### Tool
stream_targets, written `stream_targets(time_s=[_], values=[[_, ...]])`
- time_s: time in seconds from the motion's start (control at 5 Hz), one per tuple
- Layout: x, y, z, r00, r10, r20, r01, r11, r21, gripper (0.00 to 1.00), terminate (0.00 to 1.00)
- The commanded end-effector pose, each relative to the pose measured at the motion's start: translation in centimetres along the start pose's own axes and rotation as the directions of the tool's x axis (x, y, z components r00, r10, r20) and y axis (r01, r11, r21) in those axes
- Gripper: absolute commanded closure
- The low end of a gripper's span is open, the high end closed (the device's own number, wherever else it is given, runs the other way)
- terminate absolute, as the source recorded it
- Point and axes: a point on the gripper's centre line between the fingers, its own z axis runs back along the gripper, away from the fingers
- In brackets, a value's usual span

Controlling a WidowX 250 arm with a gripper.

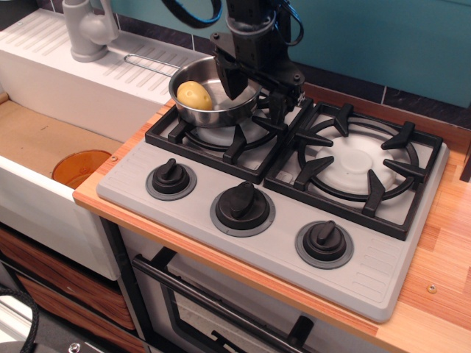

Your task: Put potato in pot or pan an put pot or pan on stove

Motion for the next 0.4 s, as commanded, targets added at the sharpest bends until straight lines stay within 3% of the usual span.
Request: stream_targets(time_s=[0.0,0.2], values=[[0.54,-0.17,-1.53,0.997,-0.006,0.074,0.006,1.0,0.003,0.0,0.0],[0.3,-0.26,-1.82,0.997,-0.002,0.073,0.002,1.0,-0.011,1.0,0.0]])
